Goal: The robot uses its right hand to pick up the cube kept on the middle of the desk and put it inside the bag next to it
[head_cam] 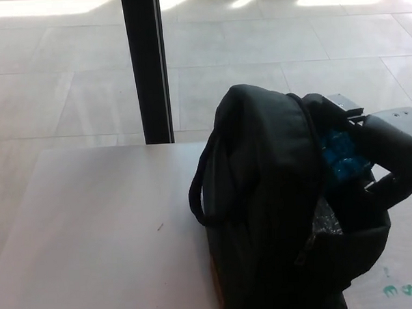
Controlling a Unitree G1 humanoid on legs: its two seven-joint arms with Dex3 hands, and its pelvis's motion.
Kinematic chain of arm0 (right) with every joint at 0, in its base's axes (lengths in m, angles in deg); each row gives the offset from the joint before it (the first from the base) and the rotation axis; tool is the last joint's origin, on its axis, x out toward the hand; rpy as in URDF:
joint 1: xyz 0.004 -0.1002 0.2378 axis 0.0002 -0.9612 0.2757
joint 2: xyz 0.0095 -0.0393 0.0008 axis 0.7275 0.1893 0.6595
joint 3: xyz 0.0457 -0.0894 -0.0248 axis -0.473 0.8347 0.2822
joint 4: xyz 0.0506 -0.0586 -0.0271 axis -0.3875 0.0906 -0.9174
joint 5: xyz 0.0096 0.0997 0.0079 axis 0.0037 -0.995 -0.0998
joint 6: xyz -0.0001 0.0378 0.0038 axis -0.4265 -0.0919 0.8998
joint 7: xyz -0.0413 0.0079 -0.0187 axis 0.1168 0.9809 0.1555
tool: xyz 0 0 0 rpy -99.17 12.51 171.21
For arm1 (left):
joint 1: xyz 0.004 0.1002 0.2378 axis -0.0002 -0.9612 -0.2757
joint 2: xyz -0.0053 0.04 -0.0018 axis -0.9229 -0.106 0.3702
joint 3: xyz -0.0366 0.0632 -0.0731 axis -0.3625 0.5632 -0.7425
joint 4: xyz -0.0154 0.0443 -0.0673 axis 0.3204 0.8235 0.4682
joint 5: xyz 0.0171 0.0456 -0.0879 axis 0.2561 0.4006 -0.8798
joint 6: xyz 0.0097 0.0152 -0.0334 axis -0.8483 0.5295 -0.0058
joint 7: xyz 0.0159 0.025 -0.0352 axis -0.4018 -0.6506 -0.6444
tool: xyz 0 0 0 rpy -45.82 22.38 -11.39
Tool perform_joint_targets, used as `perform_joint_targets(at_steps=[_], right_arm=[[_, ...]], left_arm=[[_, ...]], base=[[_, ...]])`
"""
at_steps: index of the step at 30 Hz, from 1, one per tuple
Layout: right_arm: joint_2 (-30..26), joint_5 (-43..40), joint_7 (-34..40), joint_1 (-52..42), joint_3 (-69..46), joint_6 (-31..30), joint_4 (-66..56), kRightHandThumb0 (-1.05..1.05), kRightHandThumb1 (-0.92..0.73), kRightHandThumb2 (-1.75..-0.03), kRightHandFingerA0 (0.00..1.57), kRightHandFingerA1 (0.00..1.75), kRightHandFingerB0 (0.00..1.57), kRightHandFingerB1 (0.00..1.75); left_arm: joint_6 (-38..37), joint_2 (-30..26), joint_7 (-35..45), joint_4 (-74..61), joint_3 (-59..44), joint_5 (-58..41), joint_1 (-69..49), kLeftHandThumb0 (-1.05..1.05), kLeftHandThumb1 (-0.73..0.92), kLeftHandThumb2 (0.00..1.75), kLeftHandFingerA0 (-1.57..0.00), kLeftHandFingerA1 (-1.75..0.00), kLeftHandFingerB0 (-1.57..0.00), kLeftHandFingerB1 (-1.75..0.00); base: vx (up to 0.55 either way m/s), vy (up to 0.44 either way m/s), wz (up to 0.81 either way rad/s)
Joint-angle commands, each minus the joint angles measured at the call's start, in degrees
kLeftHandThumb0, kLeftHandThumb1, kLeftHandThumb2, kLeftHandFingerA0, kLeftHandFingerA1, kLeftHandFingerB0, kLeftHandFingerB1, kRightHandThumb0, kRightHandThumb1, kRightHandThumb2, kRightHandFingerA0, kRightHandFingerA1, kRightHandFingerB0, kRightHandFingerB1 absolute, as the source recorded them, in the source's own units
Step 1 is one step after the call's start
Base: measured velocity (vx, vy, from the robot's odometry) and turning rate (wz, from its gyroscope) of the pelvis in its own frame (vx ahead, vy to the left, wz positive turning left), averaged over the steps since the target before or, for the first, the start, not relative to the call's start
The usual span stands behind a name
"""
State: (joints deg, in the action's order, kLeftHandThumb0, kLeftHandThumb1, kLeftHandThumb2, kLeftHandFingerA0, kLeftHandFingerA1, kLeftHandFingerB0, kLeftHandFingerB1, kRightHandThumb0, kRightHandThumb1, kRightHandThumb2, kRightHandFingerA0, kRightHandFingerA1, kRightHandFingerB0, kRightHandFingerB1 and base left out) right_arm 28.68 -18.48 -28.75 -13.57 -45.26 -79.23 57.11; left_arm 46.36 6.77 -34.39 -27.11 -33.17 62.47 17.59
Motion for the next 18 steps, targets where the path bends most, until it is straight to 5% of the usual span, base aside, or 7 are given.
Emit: perform_joint_targets(at_steps=[1,2,4,5,6,18], right_arm=[[2.8,2.1,-2.0,2.0,1.4,-2.6,-1.9,-0.47,-0.67,-0.6,0.73,0.99,0.31,0.35],[2.9,2.7,-2.8,2.5,1.8,-2.9,-2.6,-0.55,-0.66,-0.6,0.54,0.72,0.14,0.35],[2.7,3.3,-3.6,2.8,2.1,-3.0,-3.1,-0.55,-0.66,-0.6,0.54,0.72,0.14,0.35],[2.1,5.9,-3.1,3.7,3.1,-1.9,-3.9,-0.67,-0.49,-0.88,0.12,0.56,0.0,0.22],[2.3,6.9,-3.0,3.9,3.3,-2.3,-5.3,-0.96,-0.55,-0.89,0.0,0.18,0.0,0.04],[0.4,9.5,-11.0,3.8,1.1,-10.2,-11.5,-0.99,-0.55,-0.92,0.0,0.23,0.0,0.0]], left_arm=[[-0.6,-1.0,-0.2,0.8,0.2,0.9,0.1,-0.56,0.55,0.91,-0.31,-0.6,-0.24,-0.53],[-0.5,-1.0,-0.6,0.8,0.3,1.1,0.3,-0.55,0.55,0.91,-0.32,-0.6,-0.23,-0.53],[-0.5,-0.9,-0.6,0.9,0.4,1.2,0.4,-0.55,0.55,0.91,-0.32,-0.6,-0.23,-0.53],[0.0,-1.0,-0.7,0.7,0.4,1.1,0.6,-0.54,0.54,0.91,-0.32,-0.6,-0.22,-0.52],[-0.7,-1.2,-0.2,0.8,0.5,1.2,0.4,-0.56,0.54,0.92,-0.32,-0.61,-0.22,-0.52],[-0.9,-1.0,-0.9,1.1,0.4,1.6,-0.3,-0.59,0.54,0.9,-0.31,-0.59,-0.28,-0.54]], base=[[0.0,0.0,0.0],[0.0,0.0,0.0],[0.0,0.0,0.0],[0.0,0.0,0.0],[0.0,0.0,0.0],[0.0,0.0,0.0]])
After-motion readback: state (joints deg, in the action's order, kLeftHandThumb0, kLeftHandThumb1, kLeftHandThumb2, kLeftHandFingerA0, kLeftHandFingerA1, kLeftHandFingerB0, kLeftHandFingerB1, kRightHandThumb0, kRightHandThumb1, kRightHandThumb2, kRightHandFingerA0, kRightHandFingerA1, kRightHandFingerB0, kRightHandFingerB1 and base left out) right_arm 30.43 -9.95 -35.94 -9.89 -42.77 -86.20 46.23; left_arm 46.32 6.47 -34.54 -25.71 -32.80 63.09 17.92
